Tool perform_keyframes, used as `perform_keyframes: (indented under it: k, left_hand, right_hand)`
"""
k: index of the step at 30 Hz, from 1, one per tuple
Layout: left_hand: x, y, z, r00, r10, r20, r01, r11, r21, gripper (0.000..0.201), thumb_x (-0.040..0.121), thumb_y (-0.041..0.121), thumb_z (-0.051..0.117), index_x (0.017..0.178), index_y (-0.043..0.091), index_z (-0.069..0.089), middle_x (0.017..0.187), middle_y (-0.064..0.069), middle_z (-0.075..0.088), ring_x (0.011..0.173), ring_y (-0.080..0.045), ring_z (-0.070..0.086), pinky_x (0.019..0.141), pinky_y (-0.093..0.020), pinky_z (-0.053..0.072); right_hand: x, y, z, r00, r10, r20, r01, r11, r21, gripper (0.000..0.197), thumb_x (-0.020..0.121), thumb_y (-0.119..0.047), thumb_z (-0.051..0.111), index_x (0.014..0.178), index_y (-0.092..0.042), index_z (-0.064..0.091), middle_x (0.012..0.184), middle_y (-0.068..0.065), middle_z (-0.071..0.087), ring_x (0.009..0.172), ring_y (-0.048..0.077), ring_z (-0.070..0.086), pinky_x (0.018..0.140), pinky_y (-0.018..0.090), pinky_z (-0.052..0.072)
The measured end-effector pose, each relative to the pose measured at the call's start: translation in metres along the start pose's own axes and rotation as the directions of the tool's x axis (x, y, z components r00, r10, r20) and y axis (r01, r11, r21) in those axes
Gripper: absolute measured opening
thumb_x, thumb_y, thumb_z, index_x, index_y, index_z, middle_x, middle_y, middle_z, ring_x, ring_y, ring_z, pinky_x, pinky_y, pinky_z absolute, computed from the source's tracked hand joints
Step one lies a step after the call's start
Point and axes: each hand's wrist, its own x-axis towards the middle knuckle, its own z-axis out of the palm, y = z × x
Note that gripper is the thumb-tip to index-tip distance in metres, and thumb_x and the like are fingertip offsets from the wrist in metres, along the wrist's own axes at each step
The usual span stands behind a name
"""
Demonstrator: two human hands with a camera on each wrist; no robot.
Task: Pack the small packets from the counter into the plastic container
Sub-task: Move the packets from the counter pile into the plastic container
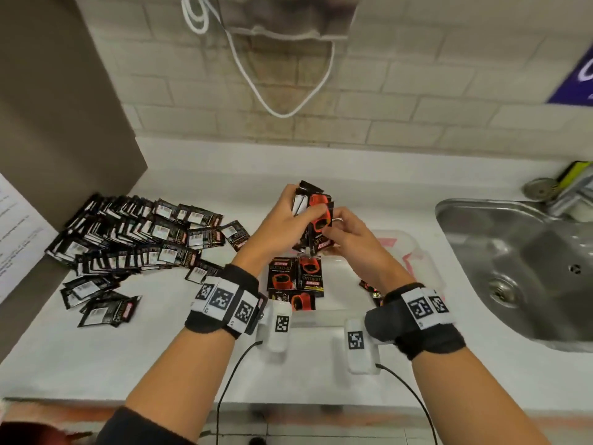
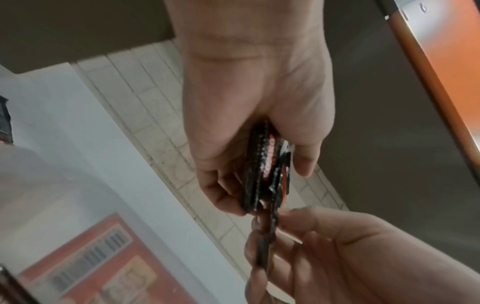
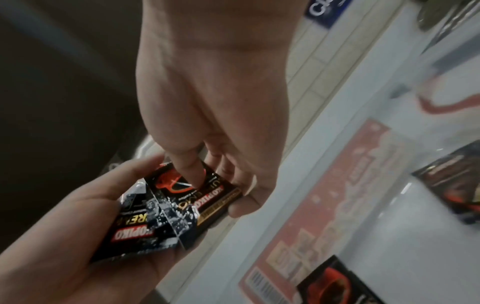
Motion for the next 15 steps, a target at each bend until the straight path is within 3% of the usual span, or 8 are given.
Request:
perform_keyframes:
  k: [2,4,6,8,11,15]
  left_hand:
    - [0.0,0.0,0.014,0.997,-0.041,0.069,0.041,0.999,-0.003,0.024,0.092,0.036,0.056,0.115,0.032,0.051,0.109,0.009,0.065,0.09,0.004,0.062,0.072,-0.025,0.043]
    - [-0.001,-0.001,0.03,0.995,-0.059,0.076,0.058,0.998,0.025,0.021,0.096,0.035,0.05,0.115,0.026,0.049,0.106,0.005,0.064,0.094,-0.004,0.061,0.073,-0.029,0.044]
    - [0.0,-0.004,0.047,0.998,-0.049,0.031,0.047,0.996,0.075,0.03,0.101,0.05,0.043,0.114,0.024,0.05,0.1,0.005,0.065,0.092,-0.008,0.063,0.077,-0.031,0.049]
    - [0.001,-0.007,0.059,1.0,-0.018,-0.019,0.021,0.991,0.129,0.046,0.1,0.061,0.033,0.113,0.023,0.053,0.097,0.006,0.066,0.089,-0.006,0.064,0.078,-0.027,0.05]
    - [0.004,-0.01,0.069,0.997,0.036,-0.071,-0.025,0.988,0.153,0.045,0.103,0.057,0.031,0.111,0.023,0.06,0.098,0.007,0.068,0.091,-0.003,0.064,0.073,-0.02,0.046]
    - [0.008,-0.01,0.074,0.999,0.036,-0.02,-0.035,0.999,0.036,0.036,0.102,0.052,0.041,0.106,0.027,0.067,0.096,0.004,0.073,0.091,-0.008,0.069,0.076,-0.022,0.053]
  right_hand:
    - [-0.007,0.009,-0.012,0.999,0.029,-0.018,-0.03,0.999,-0.022,0.014,0.1,-0.005,0.049,0.109,-0.015,0.055,0.076,-0.005,0.064,0.081,0.015,0.068,0.079,0.035,0.056]
    - [-0.013,0.017,-0.019,0.998,0.036,-0.06,-0.037,0.999,-0.007,0.012,0.1,-0.007,0.049,0.11,-0.013,0.054,0.079,-0.001,0.063,0.082,0.018,0.067,0.086,0.041,0.055]
    - [-0.017,0.024,-0.022,0.993,0.029,-0.111,-0.026,0.999,0.03,0.013,0.101,-0.009,0.049,0.113,-0.011,0.054,0.089,0.008,0.06,0.084,0.019,0.066,0.085,0.04,0.056]
    - [-0.02,0.029,-0.023,0.988,0.023,-0.153,-0.017,0.999,0.039,0.018,0.101,-0.011,0.05,0.119,-0.009,0.053,0.101,0.014,0.057,0.089,0.019,0.065,0.082,0.036,0.058]
    - [-0.022,0.033,-0.025,0.982,0.01,-0.186,-0.001,0.999,0.05,0.021,0.1,-0.014,0.054,0.121,-0.01,0.053,0.114,0.009,0.059,0.091,0.017,0.067,0.073,0.029,0.058]
    - [-0.023,0.038,-0.031,0.96,0.052,-0.277,-0.013,0.99,0.143,0.026,0.097,-0.016,0.061,0.122,-0.009,0.055,0.108,0.005,0.062,0.086,0.014,0.067,0.067,0.026,0.054]
